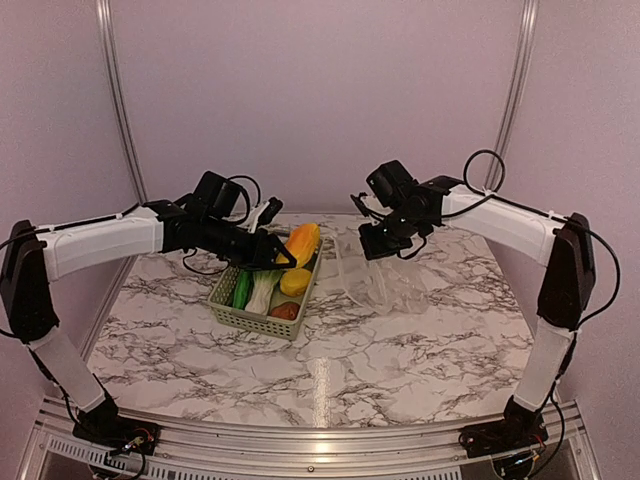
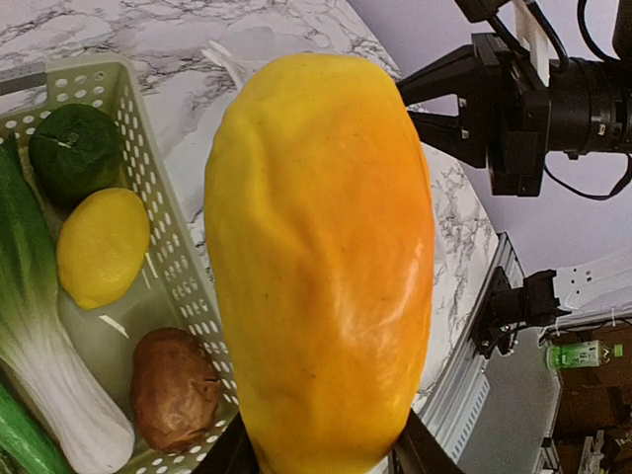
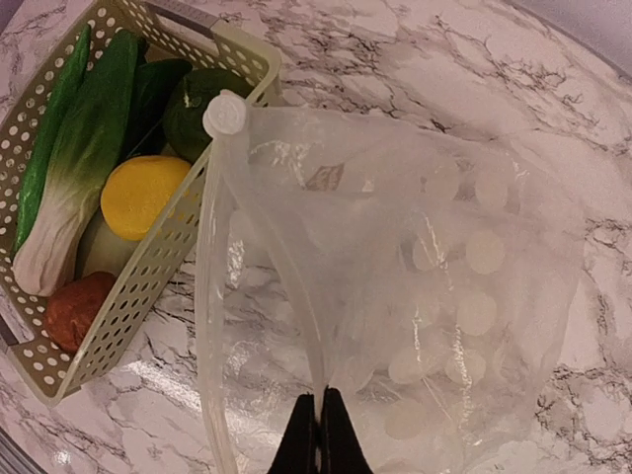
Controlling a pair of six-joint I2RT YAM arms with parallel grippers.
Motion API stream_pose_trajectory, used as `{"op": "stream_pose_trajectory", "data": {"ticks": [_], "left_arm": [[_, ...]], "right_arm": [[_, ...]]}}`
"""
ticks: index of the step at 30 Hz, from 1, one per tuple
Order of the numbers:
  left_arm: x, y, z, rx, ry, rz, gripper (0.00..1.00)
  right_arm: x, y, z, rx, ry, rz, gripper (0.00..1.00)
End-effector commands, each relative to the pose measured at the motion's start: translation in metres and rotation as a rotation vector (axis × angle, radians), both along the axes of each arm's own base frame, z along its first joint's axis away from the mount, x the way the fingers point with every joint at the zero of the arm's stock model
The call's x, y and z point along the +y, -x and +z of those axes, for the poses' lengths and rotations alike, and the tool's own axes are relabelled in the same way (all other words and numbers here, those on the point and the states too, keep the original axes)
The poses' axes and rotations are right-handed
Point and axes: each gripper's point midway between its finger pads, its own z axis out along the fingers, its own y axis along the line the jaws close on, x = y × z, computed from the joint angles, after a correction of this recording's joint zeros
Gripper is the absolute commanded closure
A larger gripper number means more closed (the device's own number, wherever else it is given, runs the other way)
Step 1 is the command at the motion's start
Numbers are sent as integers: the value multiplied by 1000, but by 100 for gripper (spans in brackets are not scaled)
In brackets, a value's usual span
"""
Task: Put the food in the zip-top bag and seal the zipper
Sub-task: Pick up the fake fruit from the bin, then place the fake fruit in the zipper food storage bag.
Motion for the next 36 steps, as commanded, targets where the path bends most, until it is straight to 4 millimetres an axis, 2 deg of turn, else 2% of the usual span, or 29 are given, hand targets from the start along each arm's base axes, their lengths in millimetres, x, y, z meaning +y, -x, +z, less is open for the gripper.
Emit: {"op": "stream_pose_trajectory", "data": {"ticks": [1, 3, 6, 10, 13, 20, 26, 32, 33, 36], "left_arm": [[-49, 44, 25, 70, 114, -162, 75], [-62, 51, 20, 94, 110, -188, 76], [-77, 49, 4, 131, 88, -168, 78], [-93, 38, -9, 195, 84, -112, 80], [-101, 21, -14, 198, 30, -57, 81], [-130, -19, -10, 220, 78, 48, 84], [-152, -44, -5, 303, 220, 133, 85], [-151, -65, 11, 317, 363, 238, 85], [-152, -69, 16, 318, 405, 257, 84], [-161, -80, 17, 329, 460, 278, 74]], "right_arm": [[14, -5, 21, -42, 0, 18, 100], [18, -6, 26, -41, -20, 18, 100], [23, -7, 35, -44, -53, 19, 100], [27, -4, 44, -42, -83, 20, 100], [27, -2, 51, -45, -93, 19, 100], [36, 12, 57, -9, -159, 43, 100], [36, 19, 63, -2, -190, 31, 100], [26, 22, 66, -10, -171, 2, 100], [27, 23, 68, -9, -181, 2, 100], [29, 26, 75, -1, -215, -3, 100]]}}
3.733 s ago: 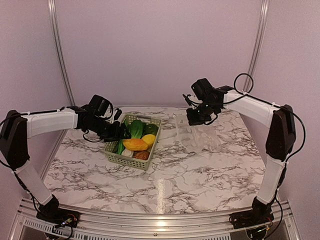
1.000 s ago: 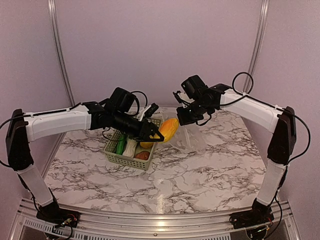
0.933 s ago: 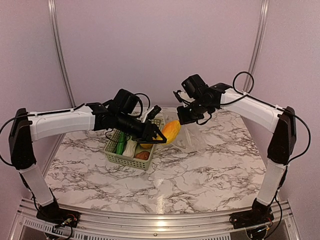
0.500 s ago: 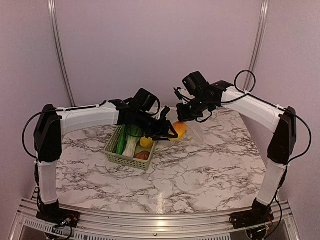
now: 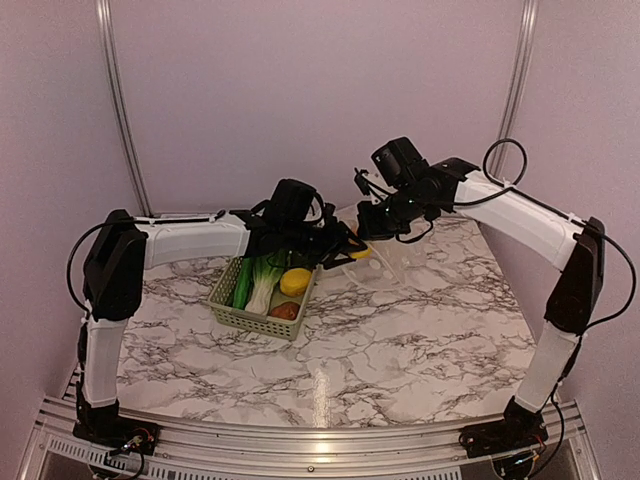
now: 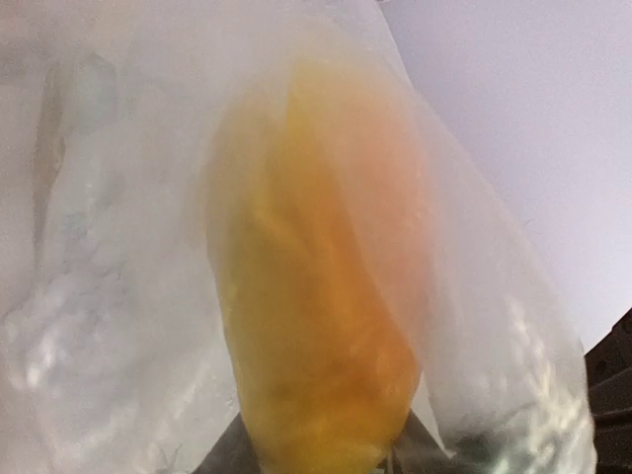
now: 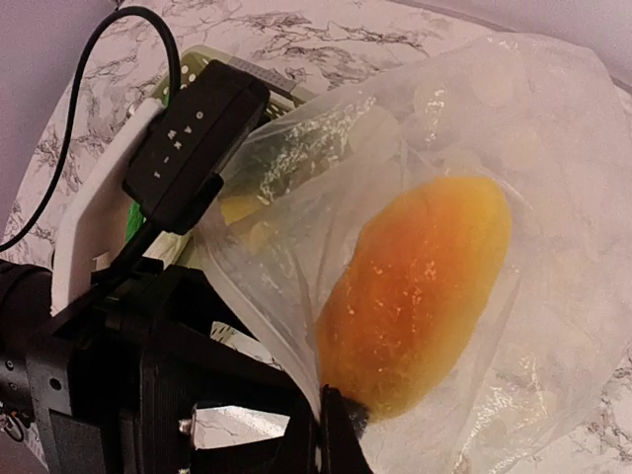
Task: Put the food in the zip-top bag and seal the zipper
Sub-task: Place the fake fruit in the zipper food storage bag.
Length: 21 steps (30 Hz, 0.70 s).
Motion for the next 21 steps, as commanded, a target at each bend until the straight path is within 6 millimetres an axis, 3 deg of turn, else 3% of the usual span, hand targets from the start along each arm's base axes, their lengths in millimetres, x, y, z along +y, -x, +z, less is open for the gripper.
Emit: {"op": "stream_pose_trajectory", "data": {"ticks": [1, 4, 8, 10, 13, 16, 21], "left_arm": [[-15, -30, 25, -21, 149, 93, 73], [-23, -39, 19, -22, 143, 107, 65], [-26, -45, 24, -23, 184, 137, 45], [-27, -45, 31, -32, 201, 133, 32], [-25, -39, 48, -73, 210, 105, 21], [-18, -29, 69, -139, 201, 75, 19], [-2, -12, 81, -182, 141, 58, 18]], "right_arm": [[3, 15, 17, 18, -59, -1, 100], [8, 18, 26, 32, -111, -1, 100], [13, 23, 32, 66, -168, -3, 100], [10, 21, 32, 70, -171, -16, 100], [-5, 14, 27, 67, -155, -59, 100], [-30, 2, 18, 69, -130, -125, 100], [-63, -12, 8, 61, -100, -206, 100]]}}
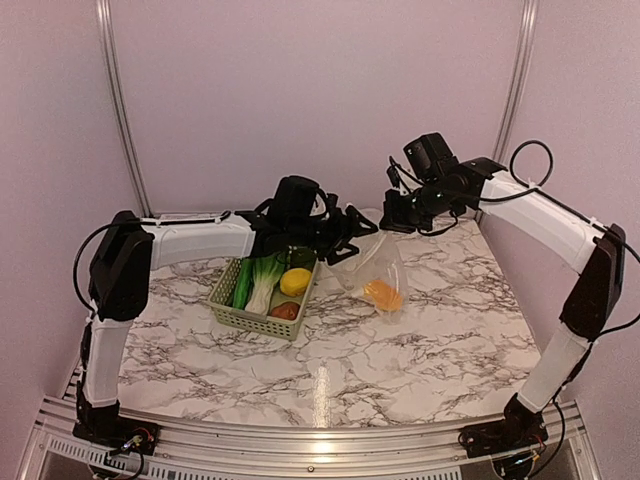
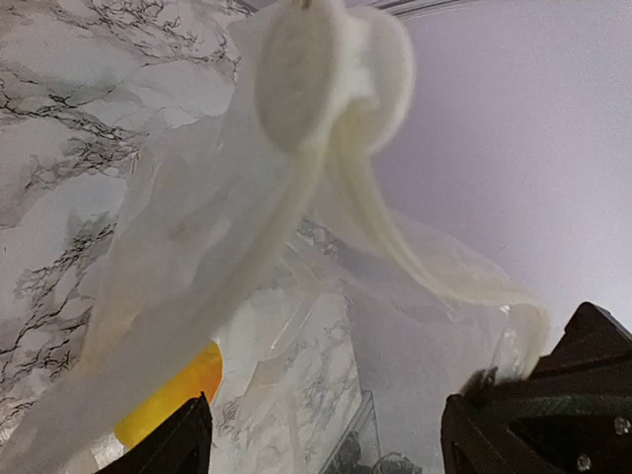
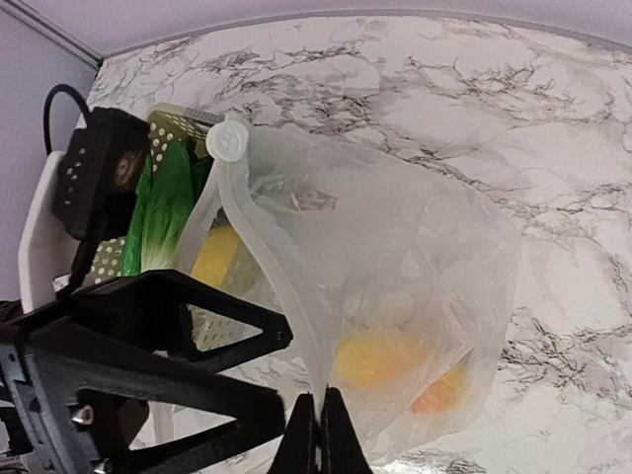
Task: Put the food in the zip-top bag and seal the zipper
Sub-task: Place the fake fruit in the zipper food storage bag, then pick up the fake vegetable from the bin.
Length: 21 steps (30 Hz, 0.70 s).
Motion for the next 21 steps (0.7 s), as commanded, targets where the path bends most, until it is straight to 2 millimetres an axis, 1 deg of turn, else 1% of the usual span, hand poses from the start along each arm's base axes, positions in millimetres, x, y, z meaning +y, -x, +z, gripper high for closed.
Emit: {"op": "stream_pose_trajectory", "data": {"ticks": [1, 3, 4, 5, 8, 10, 12, 13, 14, 15, 16, 17, 19, 21], "left_arm": [[22, 14, 70, -145, 35, 2, 18], [29, 18, 80, -173, 47, 17, 16], [33, 19, 90, -210, 66, 26, 6], [36, 22, 102, -249, 92, 31, 2], [43, 26, 125, -322, 140, 43, 1], [49, 28, 131, -356, 119, 48, 1], [59, 26, 130, -377, 49, 70, 1], [64, 25, 128, -395, 8, 79, 1], [71, 25, 123, -418, -45, 80, 1], [82, 22, 115, -430, -114, 104, 1], [101, 11, 103, -429, -199, 165, 1], [119, 6, 90, -426, -262, 203, 1], [155, -2, 78, -431, -335, 278, 1], [186, -7, 71, -442, -395, 350, 1]], "right_arm": [[-29, -5, -12, 28, 35, -69, 100], [-33, -8, -18, 29, 50, -82, 100], [-33, -9, -21, 33, 51, -84, 100], [-33, -10, -24, 36, 52, -87, 100], [-34, -14, -28, 36, 63, -96, 100], [-38, -18, -24, 22, 84, -103, 100], [-49, -25, -16, -3, 127, -118, 100], [-58, -29, -11, -19, 165, -134, 100], [-66, -34, 0, -46, 190, -147, 100], [-76, -36, 6, -61, 226, -159, 100], [-84, -38, 11, -72, 257, -170, 100], [-91, -40, 16, -88, 280, -176, 100], [-102, -41, 25, -115, 327, -181, 100], [-114, -42, 31, -132, 388, -199, 100]]}}
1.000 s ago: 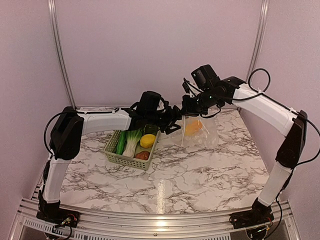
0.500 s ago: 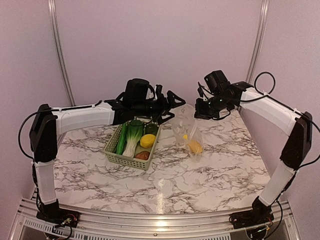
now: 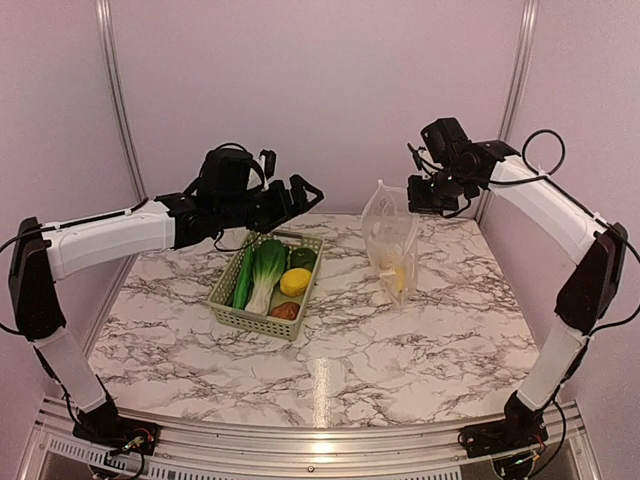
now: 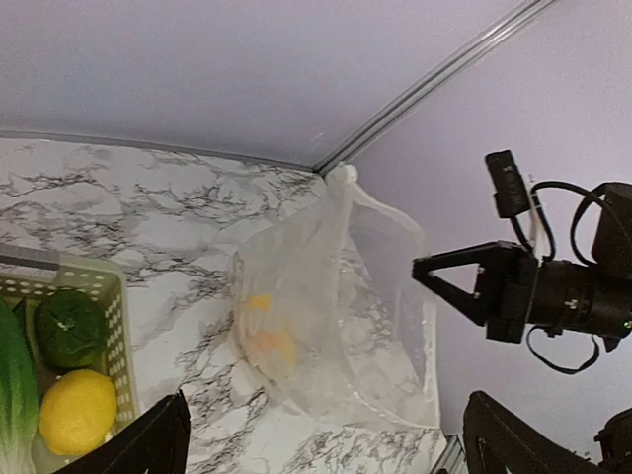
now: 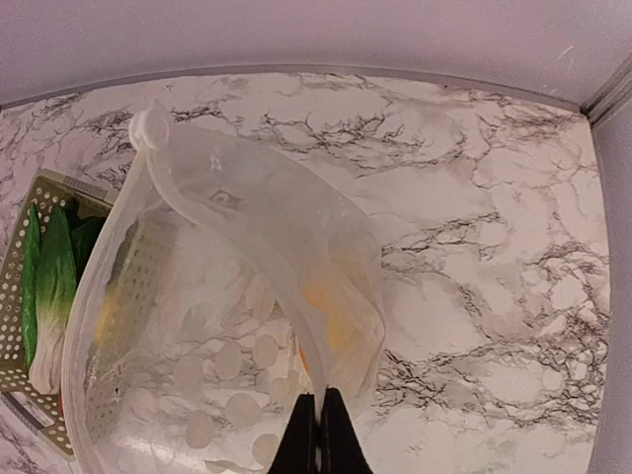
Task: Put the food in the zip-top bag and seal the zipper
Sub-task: Pick up the fake vegetable from the bin.
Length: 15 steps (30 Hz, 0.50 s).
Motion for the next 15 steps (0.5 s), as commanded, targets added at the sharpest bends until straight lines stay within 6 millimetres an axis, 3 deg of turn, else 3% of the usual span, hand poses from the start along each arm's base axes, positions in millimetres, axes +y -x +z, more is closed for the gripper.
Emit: {"op": "stream_pose_trajectory", "data": {"ticks": [1, 4, 7, 15], "left_arm": [[84, -21, -35, -34, -233, 222, 1], [102, -17, -46, -30, -274, 214, 1], [108, -8, -68, 4, -317, 176, 5], [111, -5, -129, 215, -553, 115, 26]], "right_arm": [[-42, -2, 23, -55, 195, -51, 100], [-49, -4, 36, -87, 238, -55, 100], [-42, -7, 37, -99, 209, -35, 100], [6, -7, -30, 9, 100, 73, 100]]}}
